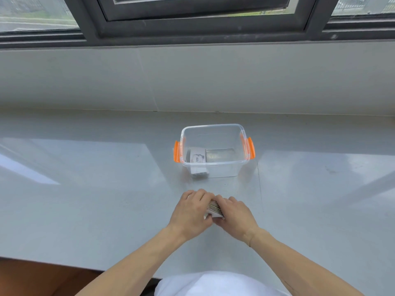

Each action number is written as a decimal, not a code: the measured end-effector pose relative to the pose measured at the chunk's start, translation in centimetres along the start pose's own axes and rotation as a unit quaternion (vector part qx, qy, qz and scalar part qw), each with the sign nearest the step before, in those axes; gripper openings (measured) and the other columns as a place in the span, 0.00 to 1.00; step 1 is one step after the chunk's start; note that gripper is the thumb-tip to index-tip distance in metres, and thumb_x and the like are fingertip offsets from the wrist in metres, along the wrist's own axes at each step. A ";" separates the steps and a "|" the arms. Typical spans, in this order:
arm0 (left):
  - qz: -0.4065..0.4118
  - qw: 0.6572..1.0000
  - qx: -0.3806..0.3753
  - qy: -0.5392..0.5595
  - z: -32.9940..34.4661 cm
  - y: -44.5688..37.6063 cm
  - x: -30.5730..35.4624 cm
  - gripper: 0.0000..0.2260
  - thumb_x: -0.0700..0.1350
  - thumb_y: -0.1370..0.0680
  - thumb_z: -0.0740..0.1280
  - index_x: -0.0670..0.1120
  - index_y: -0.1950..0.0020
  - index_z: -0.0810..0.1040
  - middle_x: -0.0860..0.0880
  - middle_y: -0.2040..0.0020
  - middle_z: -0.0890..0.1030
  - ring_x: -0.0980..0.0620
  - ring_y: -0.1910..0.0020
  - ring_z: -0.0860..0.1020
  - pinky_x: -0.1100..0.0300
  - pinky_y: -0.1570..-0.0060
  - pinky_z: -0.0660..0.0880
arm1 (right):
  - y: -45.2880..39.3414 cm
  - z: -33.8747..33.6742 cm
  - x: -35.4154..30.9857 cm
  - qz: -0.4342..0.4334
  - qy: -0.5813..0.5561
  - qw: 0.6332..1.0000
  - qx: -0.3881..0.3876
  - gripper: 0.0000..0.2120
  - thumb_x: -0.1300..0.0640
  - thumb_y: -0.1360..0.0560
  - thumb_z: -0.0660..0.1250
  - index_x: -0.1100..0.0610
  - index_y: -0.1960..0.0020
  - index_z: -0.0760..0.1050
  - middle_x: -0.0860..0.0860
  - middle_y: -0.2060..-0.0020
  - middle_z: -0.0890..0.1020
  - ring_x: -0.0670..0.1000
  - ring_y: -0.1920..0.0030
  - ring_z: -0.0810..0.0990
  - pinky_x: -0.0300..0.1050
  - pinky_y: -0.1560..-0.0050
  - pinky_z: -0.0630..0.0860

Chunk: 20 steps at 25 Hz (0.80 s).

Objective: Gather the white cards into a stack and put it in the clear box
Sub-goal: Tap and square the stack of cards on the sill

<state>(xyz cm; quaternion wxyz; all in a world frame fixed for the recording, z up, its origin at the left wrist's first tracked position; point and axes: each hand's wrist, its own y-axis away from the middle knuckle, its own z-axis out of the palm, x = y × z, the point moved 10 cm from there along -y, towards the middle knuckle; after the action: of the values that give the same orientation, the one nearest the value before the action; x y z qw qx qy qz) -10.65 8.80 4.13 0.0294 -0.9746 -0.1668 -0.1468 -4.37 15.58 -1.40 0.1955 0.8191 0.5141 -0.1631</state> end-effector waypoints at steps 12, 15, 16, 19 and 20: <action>-0.103 0.986 -0.118 0.058 7.3 2.3 -2.6 0.15 0.46 0.30 0.64 0.47 0.45 0.68 0.50 0.47 0.71 0.45 0.50 0.73 0.55 0.54 0.67 | 2.3 1.9 1.2 -0.007 0.090 0.996 -0.014 0.18 0.42 0.26 0.65 0.49 0.40 0.72 0.48 0.48 0.76 0.56 0.48 0.73 0.49 0.53 0.71; -0.095 0.990 -0.102 0.028 7.1 1.8 -2.6 0.15 0.48 0.33 0.61 0.49 0.47 0.67 0.51 0.49 0.71 0.48 0.50 0.70 0.55 0.50 0.67 | 2.3 1.2 0.7 -0.032 0.102 0.994 0.004 0.17 0.43 0.27 0.66 0.51 0.44 0.73 0.48 0.52 0.77 0.56 0.52 0.75 0.49 0.57 0.72; -0.093 0.991 -0.093 0.026 7.0 1.8 -2.7 0.15 0.49 0.33 0.61 0.49 0.47 0.67 0.51 0.50 0.70 0.48 0.50 0.70 0.56 0.50 0.66 | 2.4 0.9 0.6 -0.037 0.109 0.993 0.016 0.16 0.43 0.28 0.66 0.51 0.45 0.74 0.48 0.53 0.78 0.55 0.54 0.76 0.49 0.59 0.73; -0.083 0.992 -0.098 0.002 7.5 1.9 -2.5 0.16 0.48 0.33 0.61 0.49 0.46 0.67 0.51 0.49 0.71 0.48 0.49 0.71 0.55 0.49 0.66 | 2.7 1.4 0.7 -0.023 0.107 0.994 0.009 0.16 0.44 0.28 0.66 0.52 0.45 0.74 0.49 0.53 0.78 0.56 0.54 0.75 0.50 0.59 0.73; -0.078 0.992 -0.104 -0.007 7.8 1.9 -2.4 0.16 0.47 0.33 0.61 0.49 0.46 0.67 0.50 0.48 0.71 0.47 0.49 0.71 0.55 0.48 0.66 | 2.8 1.7 0.9 -0.016 0.102 0.995 0.000 0.16 0.44 0.27 0.66 0.52 0.44 0.74 0.49 0.52 0.78 0.56 0.53 0.75 0.50 0.57 0.74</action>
<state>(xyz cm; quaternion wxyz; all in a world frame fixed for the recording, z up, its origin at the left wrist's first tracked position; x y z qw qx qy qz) -9.99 7.10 -4.06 -0.0845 -0.9574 -0.2264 -0.1581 -1.57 14.33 -2.92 0.1392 0.8231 0.5445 -0.0819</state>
